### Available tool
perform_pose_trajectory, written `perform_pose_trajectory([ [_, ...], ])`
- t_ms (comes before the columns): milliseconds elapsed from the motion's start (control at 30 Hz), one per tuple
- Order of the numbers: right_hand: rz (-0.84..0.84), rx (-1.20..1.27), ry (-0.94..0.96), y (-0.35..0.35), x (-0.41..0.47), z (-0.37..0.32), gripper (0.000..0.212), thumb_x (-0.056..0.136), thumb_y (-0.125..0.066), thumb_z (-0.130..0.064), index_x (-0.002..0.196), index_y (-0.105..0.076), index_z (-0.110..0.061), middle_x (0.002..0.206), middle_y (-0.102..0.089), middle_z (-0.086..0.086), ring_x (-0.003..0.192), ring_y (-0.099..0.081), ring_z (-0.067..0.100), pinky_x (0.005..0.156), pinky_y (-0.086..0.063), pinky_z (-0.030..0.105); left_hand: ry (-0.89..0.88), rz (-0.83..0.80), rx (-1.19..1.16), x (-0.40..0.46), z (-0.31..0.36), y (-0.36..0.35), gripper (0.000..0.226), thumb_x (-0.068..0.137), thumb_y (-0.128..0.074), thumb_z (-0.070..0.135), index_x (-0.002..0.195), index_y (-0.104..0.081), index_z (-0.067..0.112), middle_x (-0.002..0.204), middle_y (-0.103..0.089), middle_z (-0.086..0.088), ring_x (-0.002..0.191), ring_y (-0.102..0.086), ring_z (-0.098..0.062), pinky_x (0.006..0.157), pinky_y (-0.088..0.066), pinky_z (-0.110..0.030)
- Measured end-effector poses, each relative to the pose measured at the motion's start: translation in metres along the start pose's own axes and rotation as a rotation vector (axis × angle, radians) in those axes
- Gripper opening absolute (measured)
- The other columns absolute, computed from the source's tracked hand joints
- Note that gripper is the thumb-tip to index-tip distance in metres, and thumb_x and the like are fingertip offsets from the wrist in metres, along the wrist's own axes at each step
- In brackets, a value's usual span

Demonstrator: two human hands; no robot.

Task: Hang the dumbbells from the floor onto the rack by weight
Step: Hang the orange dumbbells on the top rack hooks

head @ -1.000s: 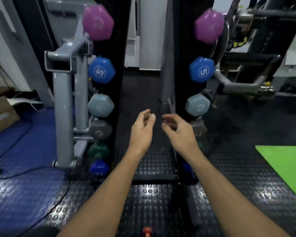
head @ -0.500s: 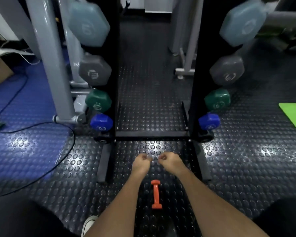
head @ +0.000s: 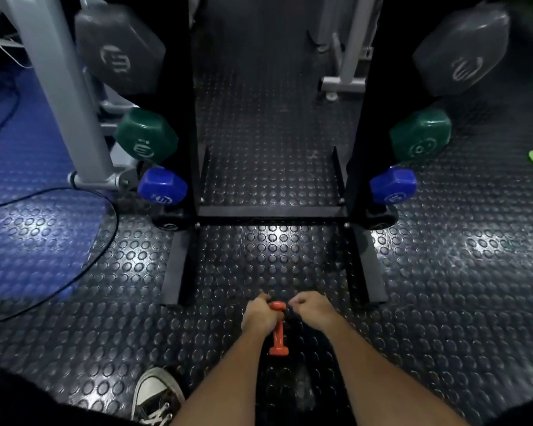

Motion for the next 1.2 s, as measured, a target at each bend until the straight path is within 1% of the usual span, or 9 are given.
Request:
perform_pose_trajectory([
  [100, 0.001, -0.014, -0.013, -0.007, 0.002, 0.007, 0.024, 0.096, -0.060, -0.021, 0.110, -0.079, -0.026, 0.115, -0.074, -0.002, 0.105, -0.067, 0.016, 0.095, -0.052, 0.030, -0.029, 0.030, 0.017, 0.006, -0.001, -0.011, 0.053, 0.079, -0.078, 0.037, 0.130, -0.063, 0.032, 0.122, -0.065, 0.000, 0.093, -0.061, -0.012, 0.071, -0.041, -0.024],
  [267, -0.033, -0.050, -0.031, -0.015, 0.007, 0.018, 0.023, 0.095, -0.062, -0.017, 0.111, -0.077, -0.022, 0.110, -0.074, 0.000, 0.090, -0.063, 0.011, 0.083, -0.050, 0.025, -0.035, 0.072, 0.007, 0.007, 0.007, -0.015, 0.013, 0.083, -0.079, 0.028, 0.092, -0.069, 0.028, 0.088, -0.068, 0.006, 0.074, -0.063, -0.008, 0.064, -0.050, -0.027],
  [400, -0.013, -0.042, -0.074, -0.012, 0.010, 0.027, 0.027, 0.093, -0.067, -0.015, 0.118, -0.075, -0.022, 0.117, -0.072, 0.000, 0.099, -0.064, 0.012, 0.088, -0.049, 0.024, -0.050, 0.023, -0.017, 0.009, 0.013, -0.012, 0.017, 0.079, -0.079, 0.021, 0.093, -0.070, 0.023, 0.089, -0.070, 0.002, 0.079, -0.066, -0.013, 0.074, -0.058, -0.031],
  [500, -0.018, -0.037, -0.128, -0.014, 0.010, 0.029, 0.022, 0.092, -0.066, -0.017, 0.112, -0.077, -0.019, 0.113, -0.074, 0.004, 0.104, -0.069, 0.020, 0.094, -0.055, 0.032, -0.080, 0.033, -0.016, 0.007, 0.022, 0.001, 0.020, 0.077, -0.078, 0.022, 0.092, -0.065, 0.021, 0.087, -0.066, 0.004, 0.077, -0.062, -0.011, 0.065, -0.051, -0.025],
  [667, -0.003, 0.058, -0.171, -0.015, 0.008, 0.022, 0.018, 0.093, -0.061, -0.016, 0.106, -0.074, -0.015, 0.101, -0.072, 0.005, 0.092, -0.069, 0.022, 0.079, -0.057, 0.031, -0.056, 0.013, 0.015, 0.002, 0.039, 0.031, 0.021, 0.074, -0.080, 0.024, 0.091, -0.069, 0.020, 0.085, -0.068, 0.004, 0.077, -0.067, -0.013, 0.066, -0.054, -0.026],
  [800, 0.119, 0.257, -0.218, -0.006, 0.000, 0.008, 0.009, 0.090, -0.068, -0.019, 0.089, -0.076, -0.016, 0.084, -0.069, 0.002, 0.072, -0.062, 0.016, 0.066, -0.053, 0.030, -0.014, -0.027, -0.174, -0.005, 0.043, 0.048, 0.013, 0.080, -0.082, 0.016, 0.074, -0.074, 0.008, 0.066, -0.071, -0.005, 0.048, -0.062, -0.012, 0.055, -0.058, -0.029],
  [900, 0.229, 0.433, -0.194, 0.009, -0.005, -0.012, 0.012, 0.093, -0.070, -0.025, 0.088, -0.080, -0.020, 0.077, -0.074, 0.001, 0.074, -0.070, 0.020, 0.074, -0.060, 0.033, -0.004, -0.131, -0.471, -0.020, 0.048, 0.069, 0.016, 0.085, -0.080, 0.014, 0.085, -0.075, -0.001, 0.068, -0.072, -0.011, 0.052, -0.062, -0.018, 0.059, -0.053, -0.029],
  [1033, 0.402, 0.594, -0.047, 0.051, -0.023, -0.060, 0.015, 0.087, -0.079, -0.041, 0.080, -0.074, -0.029, 0.080, -0.076, -0.003, 0.079, -0.072, 0.015, 0.061, -0.053, 0.023, -0.093, -0.215, -0.657, -0.044, 0.075, 0.104, 0.033, 0.078, -0.087, 0.015, 0.096, -0.075, -0.009, 0.081, -0.076, -0.016, 0.068, -0.069, -0.025, 0.063, -0.057, -0.036],
  [1200, 0.463, 0.652, 0.146, 0.111, -0.047, -0.118, 0.015, 0.082, -0.086, -0.025, 0.090, -0.073, -0.023, 0.084, -0.077, -0.002, 0.079, -0.072, 0.014, 0.070, -0.057, 0.028, -0.239, -0.313, -0.713, -0.082, 0.109, 0.149, 0.031, 0.090, -0.077, 0.021, 0.109, -0.074, -0.004, 0.103, -0.077, -0.022, 0.088, -0.076, -0.031, 0.081, -0.062, -0.038],
])
Point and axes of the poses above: each hand's wrist, its own x-axis towards the middle knuckle, its own y-axis out of the back of the hand, z = x × y, the point moved 2 cm from there along x, towards the middle knuckle
